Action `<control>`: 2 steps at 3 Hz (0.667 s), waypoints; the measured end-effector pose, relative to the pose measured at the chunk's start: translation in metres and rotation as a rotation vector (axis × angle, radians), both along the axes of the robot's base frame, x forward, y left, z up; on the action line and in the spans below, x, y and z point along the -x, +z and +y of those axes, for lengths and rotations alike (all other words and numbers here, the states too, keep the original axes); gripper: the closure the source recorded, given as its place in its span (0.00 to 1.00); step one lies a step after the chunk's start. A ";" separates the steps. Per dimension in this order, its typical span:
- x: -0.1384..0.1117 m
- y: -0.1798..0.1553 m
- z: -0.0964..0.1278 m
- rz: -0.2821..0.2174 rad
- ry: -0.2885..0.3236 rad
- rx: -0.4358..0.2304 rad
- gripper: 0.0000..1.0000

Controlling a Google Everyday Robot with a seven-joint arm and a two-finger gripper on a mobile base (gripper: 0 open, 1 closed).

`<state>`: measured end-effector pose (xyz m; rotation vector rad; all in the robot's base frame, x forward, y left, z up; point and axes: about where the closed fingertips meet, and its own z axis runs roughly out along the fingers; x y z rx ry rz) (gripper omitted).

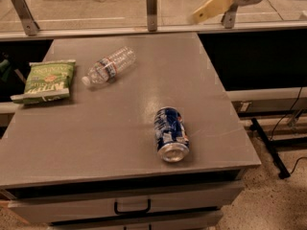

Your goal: Knock water bottle over

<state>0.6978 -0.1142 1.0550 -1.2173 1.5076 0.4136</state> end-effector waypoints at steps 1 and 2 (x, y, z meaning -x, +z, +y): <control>0.028 0.058 -0.064 -0.115 -0.283 0.123 0.00; 0.043 0.081 -0.056 -0.187 -0.329 0.180 0.00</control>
Offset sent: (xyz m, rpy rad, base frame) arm -0.0214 -0.0540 0.0486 -0.0988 -0.0942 -0.2309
